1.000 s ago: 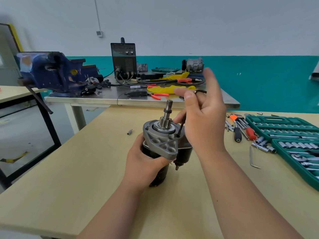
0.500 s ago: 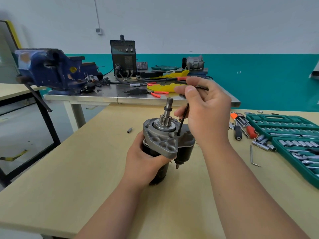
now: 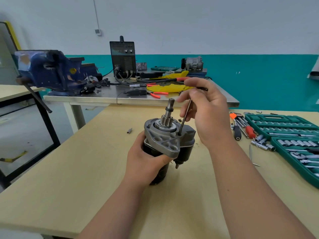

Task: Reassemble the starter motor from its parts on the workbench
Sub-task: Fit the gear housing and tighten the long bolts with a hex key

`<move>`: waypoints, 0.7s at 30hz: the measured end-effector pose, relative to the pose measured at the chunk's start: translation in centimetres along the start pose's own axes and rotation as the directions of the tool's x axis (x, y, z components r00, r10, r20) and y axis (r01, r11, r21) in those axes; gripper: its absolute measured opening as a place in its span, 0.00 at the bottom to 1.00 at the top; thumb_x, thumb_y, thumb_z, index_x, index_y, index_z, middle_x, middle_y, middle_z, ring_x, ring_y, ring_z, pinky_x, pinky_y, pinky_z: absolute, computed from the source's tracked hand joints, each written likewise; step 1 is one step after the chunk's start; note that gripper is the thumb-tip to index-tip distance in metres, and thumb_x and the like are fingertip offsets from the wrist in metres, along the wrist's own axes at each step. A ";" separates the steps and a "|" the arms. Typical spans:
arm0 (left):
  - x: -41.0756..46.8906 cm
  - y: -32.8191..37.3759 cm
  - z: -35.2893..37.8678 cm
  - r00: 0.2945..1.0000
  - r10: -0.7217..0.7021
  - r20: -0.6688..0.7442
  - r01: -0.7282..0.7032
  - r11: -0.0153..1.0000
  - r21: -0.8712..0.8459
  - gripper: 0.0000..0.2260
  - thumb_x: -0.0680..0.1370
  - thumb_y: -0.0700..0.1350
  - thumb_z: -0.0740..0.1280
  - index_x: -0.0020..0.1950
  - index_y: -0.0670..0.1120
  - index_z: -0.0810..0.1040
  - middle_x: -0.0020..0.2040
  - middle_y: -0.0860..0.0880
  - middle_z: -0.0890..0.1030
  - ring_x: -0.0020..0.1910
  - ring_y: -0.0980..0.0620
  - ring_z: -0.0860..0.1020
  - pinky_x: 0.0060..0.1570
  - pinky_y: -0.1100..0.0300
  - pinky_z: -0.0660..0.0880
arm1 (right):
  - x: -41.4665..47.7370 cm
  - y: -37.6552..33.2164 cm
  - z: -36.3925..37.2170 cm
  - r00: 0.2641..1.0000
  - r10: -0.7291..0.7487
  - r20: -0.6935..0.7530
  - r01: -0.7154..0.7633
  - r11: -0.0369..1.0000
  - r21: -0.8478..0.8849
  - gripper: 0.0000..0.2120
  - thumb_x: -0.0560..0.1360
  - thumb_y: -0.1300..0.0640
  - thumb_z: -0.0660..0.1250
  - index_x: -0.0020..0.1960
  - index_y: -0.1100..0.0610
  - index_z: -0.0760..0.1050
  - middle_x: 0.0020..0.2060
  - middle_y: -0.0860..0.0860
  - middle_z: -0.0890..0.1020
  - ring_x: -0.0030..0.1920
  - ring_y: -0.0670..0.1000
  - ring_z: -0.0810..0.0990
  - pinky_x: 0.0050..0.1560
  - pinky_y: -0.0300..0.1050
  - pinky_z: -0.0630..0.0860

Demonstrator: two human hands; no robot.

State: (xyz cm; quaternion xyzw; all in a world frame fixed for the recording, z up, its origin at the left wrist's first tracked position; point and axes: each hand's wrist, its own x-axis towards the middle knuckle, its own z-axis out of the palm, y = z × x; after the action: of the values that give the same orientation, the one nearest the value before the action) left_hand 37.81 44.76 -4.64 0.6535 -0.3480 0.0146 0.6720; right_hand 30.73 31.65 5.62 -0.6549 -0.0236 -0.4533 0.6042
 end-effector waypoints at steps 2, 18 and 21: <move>0.0 0.1 0.0 1.000 -0.007 -0.002 0.007 1.000 0.003 0.26 0.57 0.55 0.78 0.53 0.69 0.76 0.51 0.64 0.83 0.50 0.66 0.80 0.43 0.76 0.73 | 0.3 0.3 -0.5 0.988 0.054 0.147 -0.085 0.974 0.212 0.13 0.78 0.53 0.54 0.48 0.49 0.78 0.34 0.51 0.78 0.30 0.53 0.75 0.30 0.44 0.72; 0.1 -0.5 0.0 1.000 0.002 0.003 -0.002 0.999 0.034 0.27 0.58 0.53 0.79 0.54 0.67 0.77 0.51 0.63 0.83 0.50 0.65 0.80 0.44 0.74 0.74 | 0.8 1.3 -1.7 0.920 0.119 0.374 -0.323 0.771 0.549 0.07 0.75 0.52 0.60 0.49 0.52 0.76 0.37 0.51 0.76 0.36 0.52 0.76 0.38 0.50 0.77; 0.1 -0.4 0.1 1.000 0.007 0.017 -0.008 0.999 0.039 0.28 0.58 0.53 0.79 0.56 0.65 0.77 0.52 0.62 0.83 0.51 0.64 0.81 0.45 0.74 0.74 | 0.6 1.4 -2.0 0.934 0.111 0.338 -0.290 0.788 0.542 0.07 0.75 0.53 0.60 0.47 0.50 0.77 0.36 0.50 0.76 0.36 0.51 0.76 0.38 0.49 0.78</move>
State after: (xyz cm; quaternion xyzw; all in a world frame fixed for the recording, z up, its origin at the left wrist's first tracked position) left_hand 38.06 44.53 -4.93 0.6653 -0.3558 0.0182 0.6561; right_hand 30.79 29.31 4.60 -0.4950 -0.1789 -0.2560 0.8108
